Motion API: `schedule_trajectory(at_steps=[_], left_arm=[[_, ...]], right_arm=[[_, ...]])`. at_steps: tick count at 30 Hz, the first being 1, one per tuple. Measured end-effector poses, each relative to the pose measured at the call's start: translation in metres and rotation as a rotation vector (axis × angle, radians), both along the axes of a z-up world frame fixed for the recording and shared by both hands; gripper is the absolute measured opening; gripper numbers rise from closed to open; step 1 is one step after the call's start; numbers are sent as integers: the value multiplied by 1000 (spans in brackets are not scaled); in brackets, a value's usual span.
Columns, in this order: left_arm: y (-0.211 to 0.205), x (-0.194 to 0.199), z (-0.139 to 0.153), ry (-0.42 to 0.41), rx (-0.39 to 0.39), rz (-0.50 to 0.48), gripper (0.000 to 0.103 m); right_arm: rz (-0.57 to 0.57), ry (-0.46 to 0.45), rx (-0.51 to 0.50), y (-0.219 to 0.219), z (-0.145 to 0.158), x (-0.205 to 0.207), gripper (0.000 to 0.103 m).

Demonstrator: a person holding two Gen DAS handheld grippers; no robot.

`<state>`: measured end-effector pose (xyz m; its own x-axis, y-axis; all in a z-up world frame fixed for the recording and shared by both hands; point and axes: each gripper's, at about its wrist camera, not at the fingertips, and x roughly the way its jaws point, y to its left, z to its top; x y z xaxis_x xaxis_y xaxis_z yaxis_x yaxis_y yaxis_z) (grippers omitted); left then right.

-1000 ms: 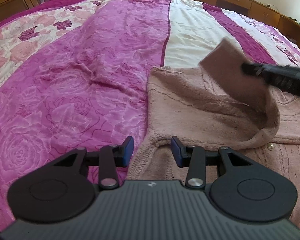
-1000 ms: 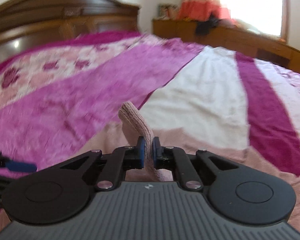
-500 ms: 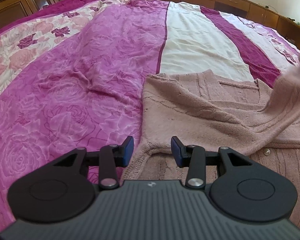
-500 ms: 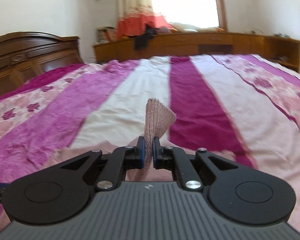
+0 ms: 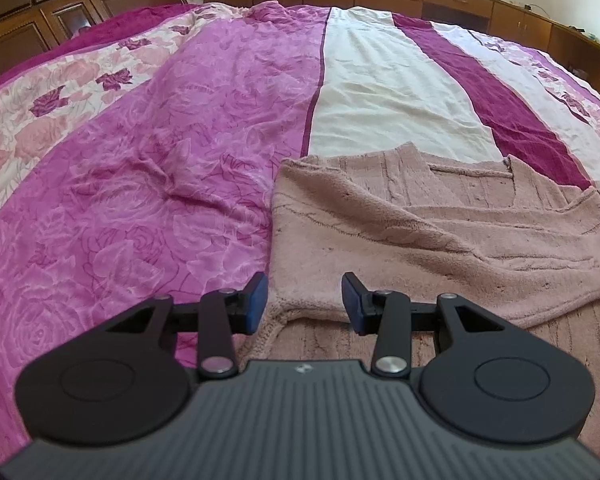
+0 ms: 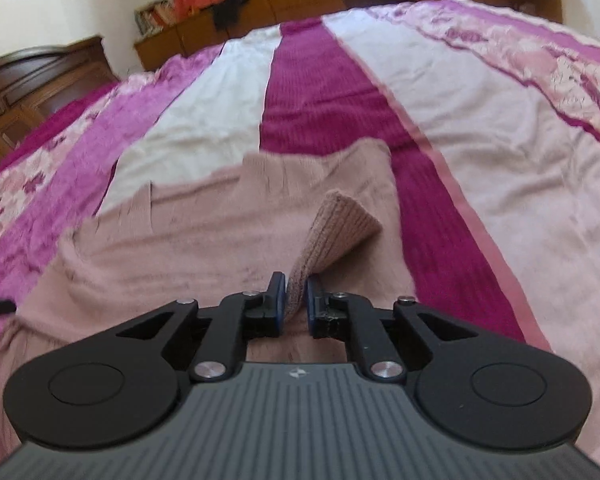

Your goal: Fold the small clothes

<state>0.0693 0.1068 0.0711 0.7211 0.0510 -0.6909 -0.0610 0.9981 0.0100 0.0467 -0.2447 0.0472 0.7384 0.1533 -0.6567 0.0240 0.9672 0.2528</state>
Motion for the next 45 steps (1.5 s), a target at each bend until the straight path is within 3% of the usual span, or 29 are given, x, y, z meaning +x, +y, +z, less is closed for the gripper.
schedule_trajectory(at_steps=[4,7,10,13,16,20,27,29,30,32,33,39,43,45], left_arm=[[0,7,1,-9,13,1,43],[-1,14,2,-21,25,-1,43],[0,22,3,-30,36,5,43],[-1,28,1,-34,33,10,43],[-2,35,-2,-28,43,12,43],[-3,45,-9,-21,59,16,43],[-1,55,-18,-4,57,25,43],[0,57,-20,-5,55,29,43],[0,57,-20,-7,54,31,43],[1,57,-21,-14,54,33,43],[1,58,-22,-17,56,35,43],[-1,61,-25,-41,33,41,43],[-7,69,-34,-15,44,32,43],[-8,72,-41,-2,58,31,43]], right_arm=[[43,-6,-57,0,19,-10,49],[57,-70,-90,-4,41,-12,58],[85,-107,-139,-4,54,6,61],[189,-94,-142,3,52,41,61],[312,-57,-120,26,45,75,61],[478,-34,-165,76,30,103,61],[589,26,-229,126,2,129,61],[606,28,-246,131,-3,128,55],[623,24,-251,133,-4,127,39],[660,7,-265,137,-3,119,23],[670,-19,-292,140,-1,115,10],[511,-173,-395,129,15,102,8],[503,-40,-324,121,-5,122,9],[482,-40,-275,113,-6,121,10]])
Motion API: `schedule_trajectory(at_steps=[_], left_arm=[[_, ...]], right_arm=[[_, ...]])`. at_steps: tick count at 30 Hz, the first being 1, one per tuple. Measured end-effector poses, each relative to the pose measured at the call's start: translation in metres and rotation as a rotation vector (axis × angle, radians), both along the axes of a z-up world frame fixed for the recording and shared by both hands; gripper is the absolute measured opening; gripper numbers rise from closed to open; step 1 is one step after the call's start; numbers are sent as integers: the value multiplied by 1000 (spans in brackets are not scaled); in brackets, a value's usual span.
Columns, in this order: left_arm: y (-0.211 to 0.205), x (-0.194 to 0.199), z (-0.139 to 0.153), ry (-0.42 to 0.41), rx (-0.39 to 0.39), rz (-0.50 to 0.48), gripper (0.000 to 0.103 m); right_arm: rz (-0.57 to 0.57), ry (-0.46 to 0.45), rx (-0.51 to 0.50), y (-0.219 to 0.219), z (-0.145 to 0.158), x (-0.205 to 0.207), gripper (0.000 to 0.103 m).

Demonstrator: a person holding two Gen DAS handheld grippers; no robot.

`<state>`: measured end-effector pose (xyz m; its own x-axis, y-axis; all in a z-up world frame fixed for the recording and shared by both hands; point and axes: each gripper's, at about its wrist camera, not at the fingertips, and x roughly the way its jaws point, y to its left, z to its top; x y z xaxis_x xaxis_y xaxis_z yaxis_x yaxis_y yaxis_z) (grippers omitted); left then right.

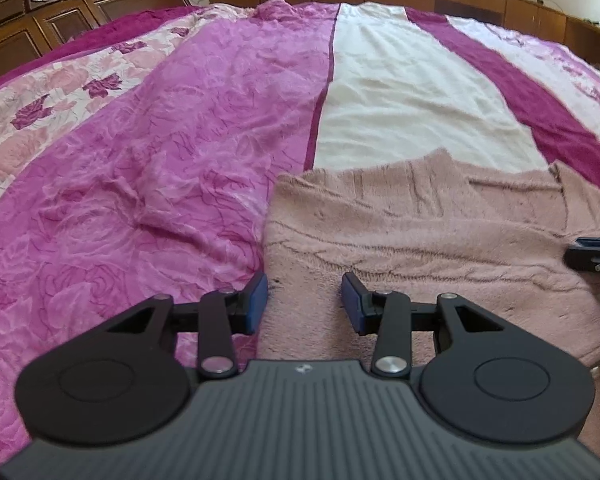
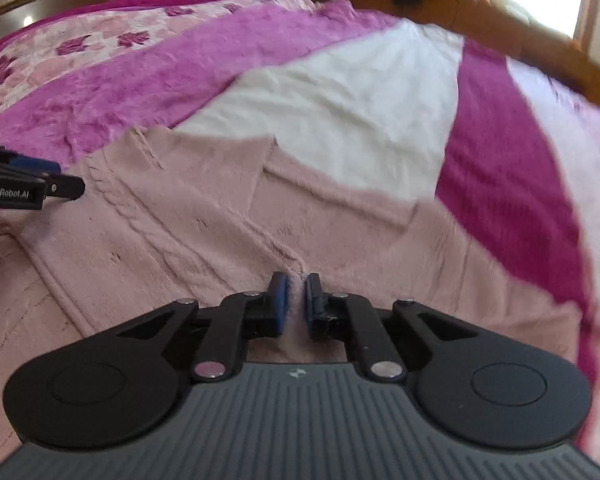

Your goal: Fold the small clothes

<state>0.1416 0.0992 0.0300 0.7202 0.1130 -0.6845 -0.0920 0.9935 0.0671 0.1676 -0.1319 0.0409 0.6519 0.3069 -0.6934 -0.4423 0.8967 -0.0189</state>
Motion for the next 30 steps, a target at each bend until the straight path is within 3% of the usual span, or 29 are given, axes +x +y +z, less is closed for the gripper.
schedule_trajectory(at_steps=[3,6,7,11,17,18,22,27,30], left_arm=[[2,1,-6,4,4,6,44],[4,1,-6,3,-8,8,44],[4,1,-5,4,-9,9,44],[2,0,-5,3,-5,18,44],[-4,-1,-5,2,17,23,43],[-5,-2,-5,2,22,22,43],[-5,-2,-5,1,31,22,43],[-6,-3,-5,-1,34,22,43],[-6,-2,-6,0,37,20,43]], right_arm=[[-60,2,104,-27,15,-8,19],[-141,-49,115,-67,30,-20,49],[-171,-58,103,-80,32,-22,54],[-244,-17,97,-124,33,-27,55],[-186,27,1,-127,16,-38,55],[-175,27,-24,-125,13,-41,52],[-120,17,-66,-110,4,-50,6],[-172,-116,-78,-110,23,-59,1],[-207,-93,-18,-122,29,-52,2]])
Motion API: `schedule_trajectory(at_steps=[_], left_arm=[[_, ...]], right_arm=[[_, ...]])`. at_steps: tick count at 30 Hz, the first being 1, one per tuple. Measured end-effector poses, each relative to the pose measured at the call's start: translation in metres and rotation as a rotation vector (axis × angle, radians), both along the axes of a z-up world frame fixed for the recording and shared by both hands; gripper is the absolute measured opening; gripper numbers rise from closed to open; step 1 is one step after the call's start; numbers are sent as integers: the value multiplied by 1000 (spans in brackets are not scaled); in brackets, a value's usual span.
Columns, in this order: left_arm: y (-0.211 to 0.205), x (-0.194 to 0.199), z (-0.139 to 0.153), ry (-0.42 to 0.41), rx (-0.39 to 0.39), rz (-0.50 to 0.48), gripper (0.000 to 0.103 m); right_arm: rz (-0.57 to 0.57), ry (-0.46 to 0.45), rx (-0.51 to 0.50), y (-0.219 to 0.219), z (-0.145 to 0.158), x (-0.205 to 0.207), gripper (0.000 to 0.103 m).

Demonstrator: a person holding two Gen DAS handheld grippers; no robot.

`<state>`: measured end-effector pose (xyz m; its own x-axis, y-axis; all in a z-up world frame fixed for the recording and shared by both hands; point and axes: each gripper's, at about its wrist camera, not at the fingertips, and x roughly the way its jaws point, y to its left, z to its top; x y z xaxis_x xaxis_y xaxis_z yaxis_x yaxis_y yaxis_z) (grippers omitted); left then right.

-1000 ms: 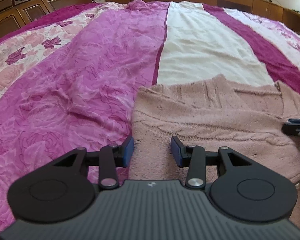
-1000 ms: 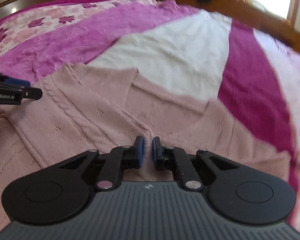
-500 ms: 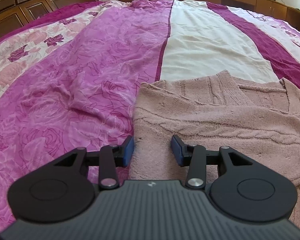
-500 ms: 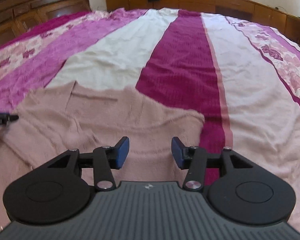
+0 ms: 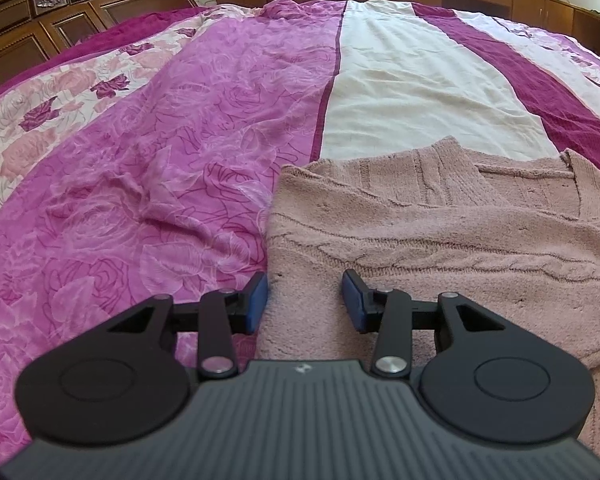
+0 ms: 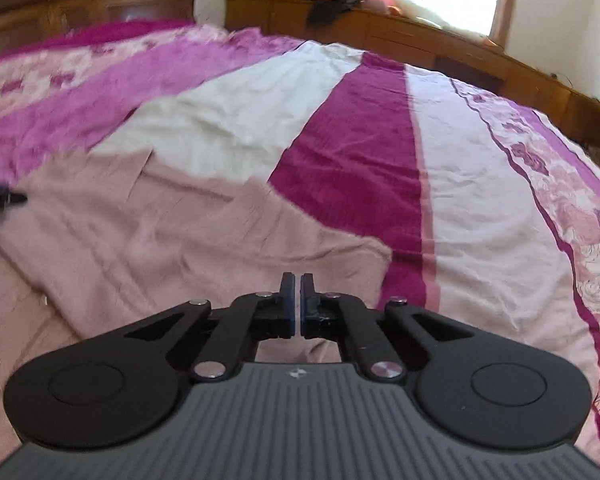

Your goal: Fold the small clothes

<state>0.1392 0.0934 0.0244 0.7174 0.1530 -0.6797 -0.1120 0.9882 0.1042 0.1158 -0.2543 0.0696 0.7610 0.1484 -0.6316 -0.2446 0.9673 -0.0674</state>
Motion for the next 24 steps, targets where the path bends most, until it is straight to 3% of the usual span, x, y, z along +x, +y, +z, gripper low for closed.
schedule_trajectory(at_steps=[9,11,13,20,24], left_arm=[[-1,-1,0,-4,15,-6,43],[-2,-1,-1,-5,21,-7,43],[-3,-1,-1,-6,27,-9,43],[-4,-1,-1,-4,25,-6,43],[-4,-1,-2,-6,34,-11,43]], right_arm=[[-41,89,76,-23,-11,3,15],[-43,92,73,-23,-15,1,29],[-49,92,69,-22,-18,-1,57],[-6,101,74,-16,-26,-4,57],[-37,133,148,-23,-30,6,56]])
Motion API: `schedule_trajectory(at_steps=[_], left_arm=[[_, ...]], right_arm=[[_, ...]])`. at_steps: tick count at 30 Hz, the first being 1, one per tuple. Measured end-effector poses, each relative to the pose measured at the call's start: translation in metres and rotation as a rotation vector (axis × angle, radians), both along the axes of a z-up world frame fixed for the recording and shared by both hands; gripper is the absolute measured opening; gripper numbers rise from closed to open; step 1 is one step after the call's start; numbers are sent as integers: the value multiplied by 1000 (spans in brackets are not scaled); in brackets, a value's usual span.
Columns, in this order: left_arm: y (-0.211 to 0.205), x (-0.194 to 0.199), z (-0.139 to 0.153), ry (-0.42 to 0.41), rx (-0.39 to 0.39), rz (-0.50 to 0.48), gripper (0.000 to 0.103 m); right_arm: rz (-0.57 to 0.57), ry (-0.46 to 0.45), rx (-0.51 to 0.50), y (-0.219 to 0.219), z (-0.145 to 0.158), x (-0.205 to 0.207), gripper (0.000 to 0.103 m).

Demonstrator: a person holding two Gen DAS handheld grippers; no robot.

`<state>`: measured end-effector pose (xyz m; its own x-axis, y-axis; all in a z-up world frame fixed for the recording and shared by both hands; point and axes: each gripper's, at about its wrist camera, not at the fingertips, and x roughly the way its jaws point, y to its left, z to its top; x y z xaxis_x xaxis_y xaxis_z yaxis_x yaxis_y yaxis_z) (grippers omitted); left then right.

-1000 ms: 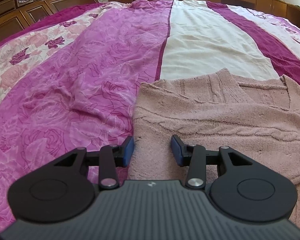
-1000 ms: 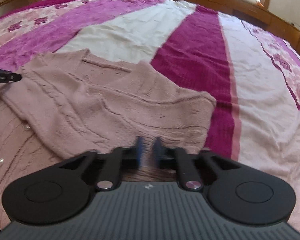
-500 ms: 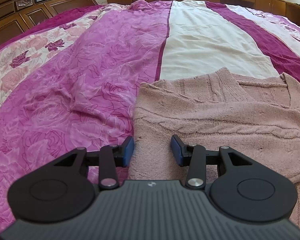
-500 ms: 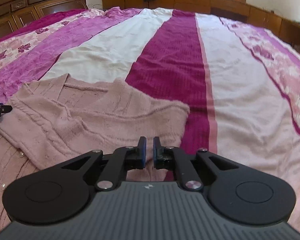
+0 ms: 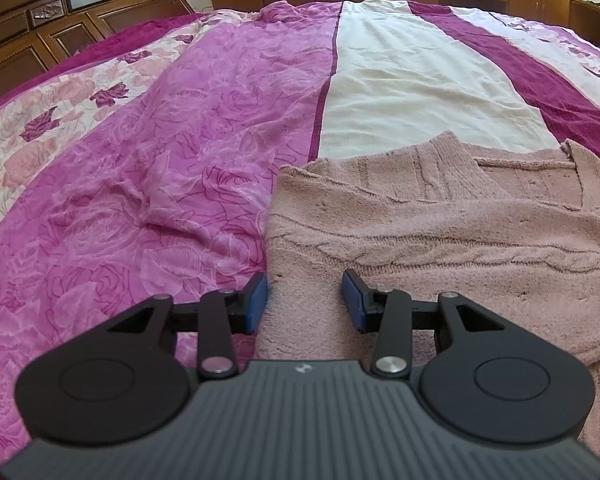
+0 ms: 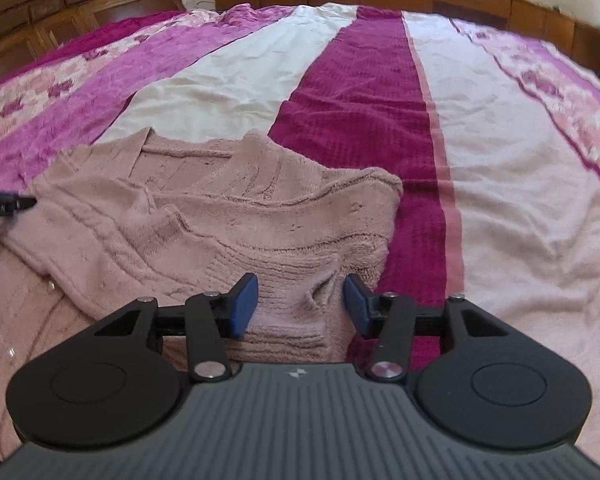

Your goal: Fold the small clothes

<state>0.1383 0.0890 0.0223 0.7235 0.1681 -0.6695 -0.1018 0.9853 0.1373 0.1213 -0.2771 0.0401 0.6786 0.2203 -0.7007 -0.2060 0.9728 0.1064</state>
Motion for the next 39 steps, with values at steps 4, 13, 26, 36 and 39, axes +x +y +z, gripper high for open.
schedule_trajectory(at_steps=[4,13,26,36,39], left_arm=[[1,0,0,0,-6,2,43],[2,0,-2,-6,4,-2,43],[1,2,-4,-2,13,-6,43],[0,2,-5,-4,15,-4,43],[0,2,-5,-3,13,-3,43]], right_arm=[[17,-9,19,2,3,-2,36],[-76,-182,-45,2,24,-26,8],[-215,-94,10,-23,-6,-18,10],[-67,-179,6,-7,19,-16,50],[-39,-141,-58,4,11,-7,49]])
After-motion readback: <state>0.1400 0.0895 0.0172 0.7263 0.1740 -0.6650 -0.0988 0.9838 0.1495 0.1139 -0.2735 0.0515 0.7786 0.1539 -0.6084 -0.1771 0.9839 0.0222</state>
